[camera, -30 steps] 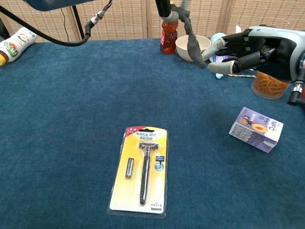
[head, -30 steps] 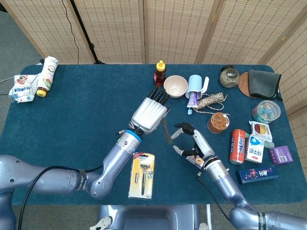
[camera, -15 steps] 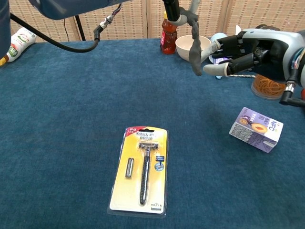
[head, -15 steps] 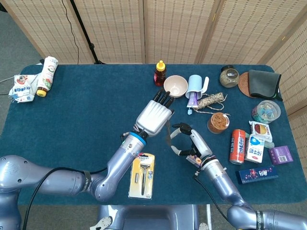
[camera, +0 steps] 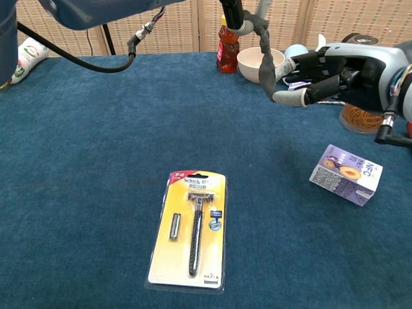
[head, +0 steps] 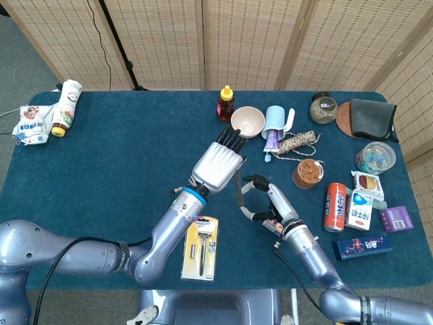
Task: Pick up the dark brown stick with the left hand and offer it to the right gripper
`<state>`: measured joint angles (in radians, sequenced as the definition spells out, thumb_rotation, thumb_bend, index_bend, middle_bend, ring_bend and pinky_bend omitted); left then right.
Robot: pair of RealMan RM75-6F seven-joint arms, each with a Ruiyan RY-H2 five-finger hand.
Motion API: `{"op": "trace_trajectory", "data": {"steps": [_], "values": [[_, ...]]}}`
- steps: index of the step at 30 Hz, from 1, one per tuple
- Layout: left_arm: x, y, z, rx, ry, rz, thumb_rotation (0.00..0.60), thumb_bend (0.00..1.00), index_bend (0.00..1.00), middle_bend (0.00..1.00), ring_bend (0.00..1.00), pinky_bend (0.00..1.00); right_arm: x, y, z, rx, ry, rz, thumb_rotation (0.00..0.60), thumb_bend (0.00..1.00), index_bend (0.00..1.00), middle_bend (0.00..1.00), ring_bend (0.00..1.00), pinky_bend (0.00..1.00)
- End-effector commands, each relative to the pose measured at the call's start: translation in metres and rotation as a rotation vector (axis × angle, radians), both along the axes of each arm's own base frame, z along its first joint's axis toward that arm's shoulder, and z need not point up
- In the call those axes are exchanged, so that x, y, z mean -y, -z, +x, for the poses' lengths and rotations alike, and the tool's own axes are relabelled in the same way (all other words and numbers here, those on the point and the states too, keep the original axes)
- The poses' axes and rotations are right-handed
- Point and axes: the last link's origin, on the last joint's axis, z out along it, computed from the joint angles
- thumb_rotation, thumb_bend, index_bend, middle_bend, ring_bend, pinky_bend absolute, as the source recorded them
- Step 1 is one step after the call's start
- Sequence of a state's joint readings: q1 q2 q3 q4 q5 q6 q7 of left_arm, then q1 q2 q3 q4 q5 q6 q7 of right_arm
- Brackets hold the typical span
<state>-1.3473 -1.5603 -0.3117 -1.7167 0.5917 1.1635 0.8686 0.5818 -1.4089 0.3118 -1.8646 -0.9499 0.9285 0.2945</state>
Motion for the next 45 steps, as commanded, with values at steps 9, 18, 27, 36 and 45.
{"op": "trace_trajectory", "data": {"steps": [9, 18, 27, 36, 45], "values": [[-0.0001, -0.0005, 0.0032, 0.014, 0.006, 0.002, 0.6, 0.54, 0.74, 0.19, 0.05, 0.0, 0.0003, 0.0017, 0.0025, 0.0, -0.007, 0.009, 0.6, 0.36, 0.45, 0.19, 0.01, 0.0], [0.0003, -0.0004, 0.0026, 0.006, 0.008, 0.001, 0.6, 0.54, 0.74, 0.19, 0.05, 0.0, 0.0006, -0.0002, 0.0018, -0.003, -0.007, 0.004, 0.6, 0.36, 0.49, 0.22, 0.02, 0.0], [0.0009, -0.0006, 0.0015, 0.003, 0.012, 0.002, 0.6, 0.54, 0.74, 0.19, 0.05, 0.0, 0.0007, 0.0009, 0.0035, -0.005, -0.012, 0.011, 0.6, 0.4, 0.56, 0.27, 0.06, 0.0], [0.0028, 0.0016, -0.0017, -0.004, 0.015, -0.005, 0.6, 0.54, 0.74, 0.19, 0.05, 0.0, 0.0008, 0.0008, 0.0036, -0.005, -0.005, 0.018, 0.6, 0.54, 0.65, 0.36, 0.15, 0.0], [0.0019, -0.0007, -0.001, 0.002, 0.019, -0.001, 0.6, 0.54, 0.74, 0.19, 0.05, 0.0, 0.0011, 0.0021, 0.0042, -0.01, -0.005, 0.02, 0.6, 0.64, 0.71, 0.42, 0.21, 0.0]]}}
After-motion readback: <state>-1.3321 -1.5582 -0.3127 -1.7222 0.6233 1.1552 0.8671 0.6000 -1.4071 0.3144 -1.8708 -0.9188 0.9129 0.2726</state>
